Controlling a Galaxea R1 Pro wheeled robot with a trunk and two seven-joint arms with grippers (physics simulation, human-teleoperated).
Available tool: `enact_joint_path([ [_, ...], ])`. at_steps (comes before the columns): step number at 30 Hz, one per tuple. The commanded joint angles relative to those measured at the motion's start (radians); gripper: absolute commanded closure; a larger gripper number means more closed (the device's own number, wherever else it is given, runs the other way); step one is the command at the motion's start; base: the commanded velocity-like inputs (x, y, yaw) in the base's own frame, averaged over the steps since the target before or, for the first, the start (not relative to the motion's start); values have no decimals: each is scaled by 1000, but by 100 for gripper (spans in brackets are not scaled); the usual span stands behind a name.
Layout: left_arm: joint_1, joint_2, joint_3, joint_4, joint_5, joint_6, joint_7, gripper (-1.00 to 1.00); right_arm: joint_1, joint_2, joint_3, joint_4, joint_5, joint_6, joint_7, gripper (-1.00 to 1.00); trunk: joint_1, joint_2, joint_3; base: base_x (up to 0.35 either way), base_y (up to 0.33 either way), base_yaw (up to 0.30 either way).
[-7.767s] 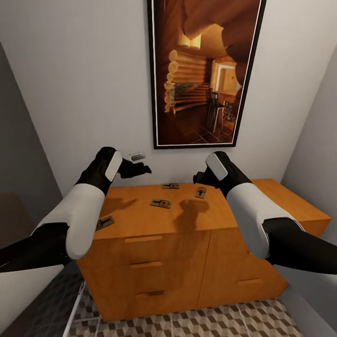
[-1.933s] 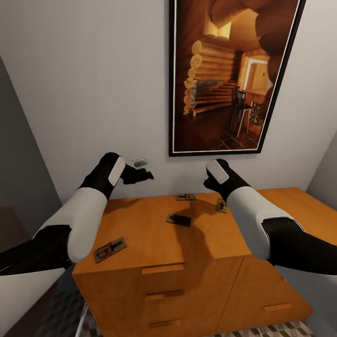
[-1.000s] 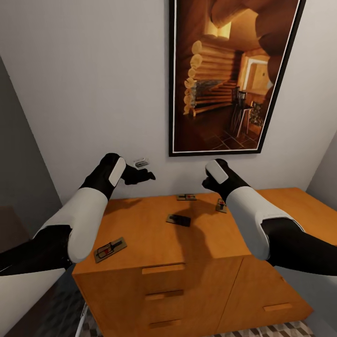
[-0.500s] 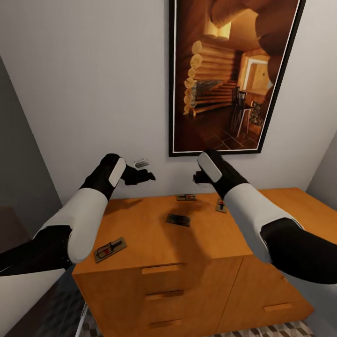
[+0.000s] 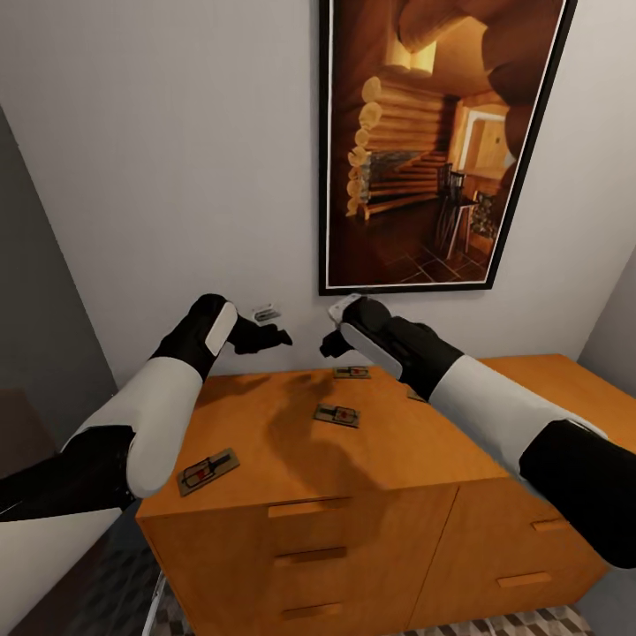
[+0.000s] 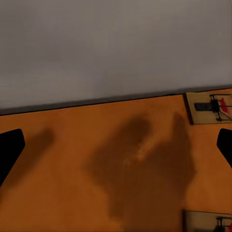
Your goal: Take the four mousetraps from the cabinet in the bathroom and place them on the bathroom floor. Make sure all four end up on the same floor surface, and ensure that at least two of them are either under or directly next to the same bathroom sink.
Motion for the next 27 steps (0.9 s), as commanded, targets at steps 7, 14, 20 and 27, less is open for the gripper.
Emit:
enact_joint_path([
  [7, 0, -1, 7, 4, -4, 5, -3, -100, -1, -42, 76, -84, 10, -4, 169, -100, 0, -1, -1, 0, 0, 0],
  [14, 0, 0, 7, 23, -5, 5, -3, -100, -1, -45, 96, -101, 43, -12, 217, -100, 0, -1, -1, 0, 0, 0],
  [20, 0, 1, 6, 51, -7, 3, -2, -100, -1, -45, 127, -105, 51, -14, 237, -100, 0, -1, -1, 0, 0, 0],
  [27, 0, 1, -7, 56, -7, 3, -3, -100, -1, -45, 176, -106, 55, -15, 297, -100, 0, -1, -1, 0, 0, 0],
])
